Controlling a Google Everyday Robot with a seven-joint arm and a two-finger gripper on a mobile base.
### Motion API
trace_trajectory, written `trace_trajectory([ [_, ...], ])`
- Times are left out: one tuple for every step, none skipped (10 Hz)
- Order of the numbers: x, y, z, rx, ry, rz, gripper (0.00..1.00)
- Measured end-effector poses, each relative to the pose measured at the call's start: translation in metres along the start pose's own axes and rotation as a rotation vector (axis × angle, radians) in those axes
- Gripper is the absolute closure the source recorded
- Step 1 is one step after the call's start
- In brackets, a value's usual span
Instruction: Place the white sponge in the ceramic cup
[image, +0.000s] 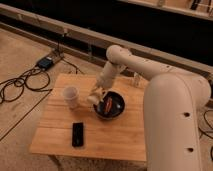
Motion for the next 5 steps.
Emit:
trace_trajectory([
  [-0.006, 0.007, -0.005, -0.02, 0.009, 0.026, 1.0],
  [-0.009, 0.013, -0.01, -0.037, 0.01, 0.042, 1.0],
  [-0.011, 0.018, -0.015, -0.05, 0.01, 0.052, 1.0],
  [-0.012, 0.019, -0.017, -0.051, 0.009, 0.054, 1.0],
  [-0.012, 0.019, -0.016, -0.051, 0.009, 0.054, 1.0],
])
